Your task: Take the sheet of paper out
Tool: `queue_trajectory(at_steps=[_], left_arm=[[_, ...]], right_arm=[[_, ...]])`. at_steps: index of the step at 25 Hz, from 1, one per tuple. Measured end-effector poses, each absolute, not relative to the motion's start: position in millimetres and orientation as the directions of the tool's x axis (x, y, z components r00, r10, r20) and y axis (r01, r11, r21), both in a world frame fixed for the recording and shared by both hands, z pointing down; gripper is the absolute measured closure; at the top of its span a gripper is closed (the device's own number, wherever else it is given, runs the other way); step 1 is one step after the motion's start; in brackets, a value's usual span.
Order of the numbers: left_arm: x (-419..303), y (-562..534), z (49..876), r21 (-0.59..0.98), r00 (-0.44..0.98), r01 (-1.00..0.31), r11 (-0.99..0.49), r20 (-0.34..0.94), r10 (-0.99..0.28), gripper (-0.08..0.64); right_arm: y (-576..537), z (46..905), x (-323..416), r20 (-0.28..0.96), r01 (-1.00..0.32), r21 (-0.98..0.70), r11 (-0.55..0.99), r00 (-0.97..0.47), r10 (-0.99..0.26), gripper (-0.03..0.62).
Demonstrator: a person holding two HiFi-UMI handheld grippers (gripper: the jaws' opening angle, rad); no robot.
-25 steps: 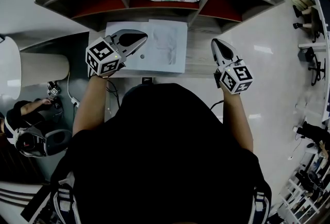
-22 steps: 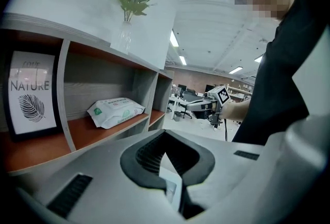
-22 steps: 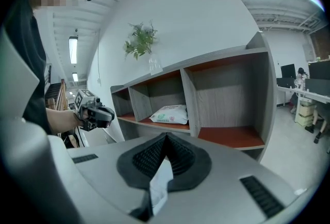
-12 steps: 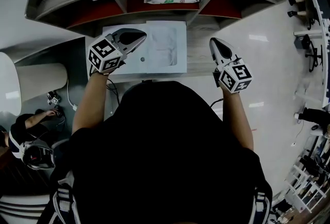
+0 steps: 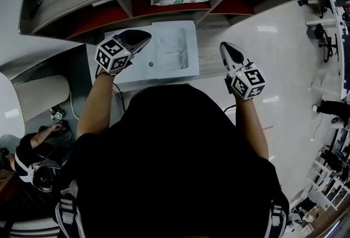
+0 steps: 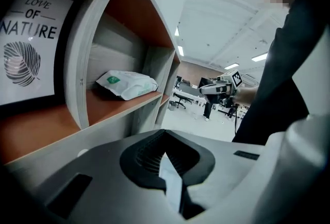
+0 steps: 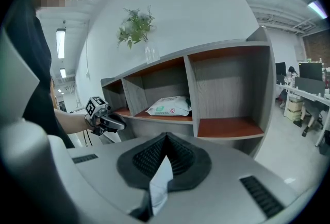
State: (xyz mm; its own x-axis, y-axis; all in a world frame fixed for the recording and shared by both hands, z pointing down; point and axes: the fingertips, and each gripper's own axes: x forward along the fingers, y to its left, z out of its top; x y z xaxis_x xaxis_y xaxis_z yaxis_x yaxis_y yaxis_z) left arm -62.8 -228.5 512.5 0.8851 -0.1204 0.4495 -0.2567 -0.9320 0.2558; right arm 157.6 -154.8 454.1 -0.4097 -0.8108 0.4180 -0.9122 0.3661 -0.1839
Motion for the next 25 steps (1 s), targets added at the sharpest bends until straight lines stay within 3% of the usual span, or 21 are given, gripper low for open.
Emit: queue_trajectory(at_steps=[19, 25], left_arm=[[-71.1, -235.8, 619.9, 0.349, 0.839, -0.22, -0.911, 0.544, 0.006, 0.54], [-67.8, -212.3, 662.3, 0.401, 0.8, -0.16, -0.902, 0.588, 0.119, 0.54]], right_arm=[[-123.5, 480.4, 151.9, 0.494, -0.95, -0.198, 0.242, -0.31, -0.813, 0.58], [-115.2, 486.9, 153.3, 0.514, -0.957, -0.202, 0.209, -0.285, -0.809, 0.58]])
